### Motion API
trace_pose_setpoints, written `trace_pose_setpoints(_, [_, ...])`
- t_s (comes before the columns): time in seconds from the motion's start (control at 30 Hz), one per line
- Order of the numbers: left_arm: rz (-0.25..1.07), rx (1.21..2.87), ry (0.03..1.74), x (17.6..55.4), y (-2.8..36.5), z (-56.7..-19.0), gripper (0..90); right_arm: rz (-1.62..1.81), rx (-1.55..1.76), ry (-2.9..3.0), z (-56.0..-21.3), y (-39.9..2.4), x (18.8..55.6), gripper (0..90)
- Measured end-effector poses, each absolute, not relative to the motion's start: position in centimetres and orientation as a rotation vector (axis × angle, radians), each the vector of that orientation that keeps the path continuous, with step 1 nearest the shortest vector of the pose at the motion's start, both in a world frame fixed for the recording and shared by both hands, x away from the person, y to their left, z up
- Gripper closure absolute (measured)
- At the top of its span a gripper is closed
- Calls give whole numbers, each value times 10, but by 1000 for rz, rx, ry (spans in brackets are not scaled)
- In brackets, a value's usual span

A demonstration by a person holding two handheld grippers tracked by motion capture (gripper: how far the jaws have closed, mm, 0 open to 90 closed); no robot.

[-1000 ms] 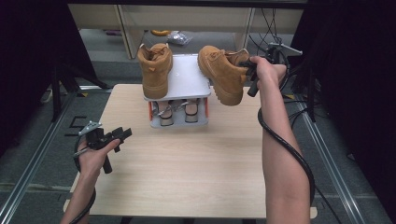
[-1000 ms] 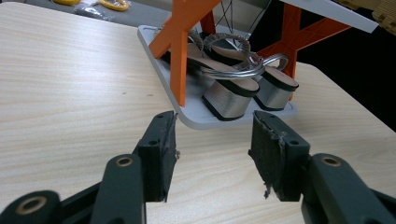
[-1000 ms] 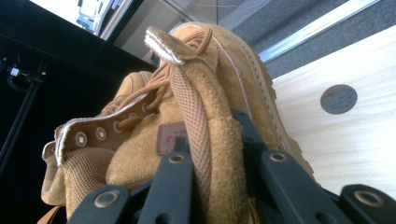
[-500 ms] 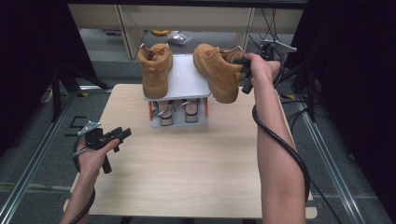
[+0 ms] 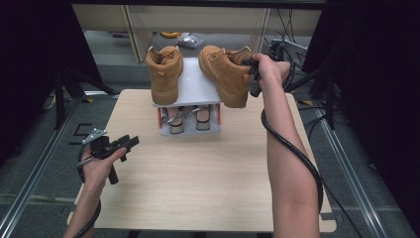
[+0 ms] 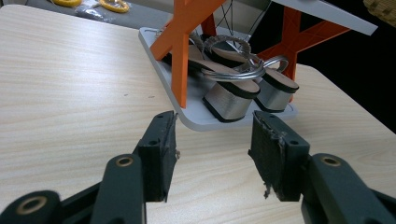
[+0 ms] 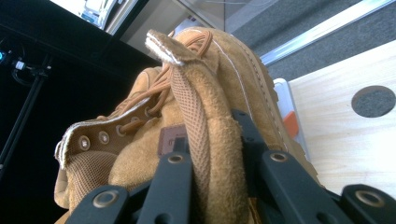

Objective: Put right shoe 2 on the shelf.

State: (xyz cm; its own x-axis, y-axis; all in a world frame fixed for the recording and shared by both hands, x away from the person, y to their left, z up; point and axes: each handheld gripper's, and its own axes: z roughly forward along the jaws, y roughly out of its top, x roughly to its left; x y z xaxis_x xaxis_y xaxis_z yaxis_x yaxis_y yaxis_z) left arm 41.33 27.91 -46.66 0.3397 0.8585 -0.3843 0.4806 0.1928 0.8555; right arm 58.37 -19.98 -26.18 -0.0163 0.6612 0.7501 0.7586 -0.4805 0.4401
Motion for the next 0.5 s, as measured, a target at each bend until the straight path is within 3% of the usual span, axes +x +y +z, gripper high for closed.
trace_pose_setpoints(0.5, [409,1449,1302,413,279,-467,496,-1523,-2124,-1564,-260,-178,591,793])
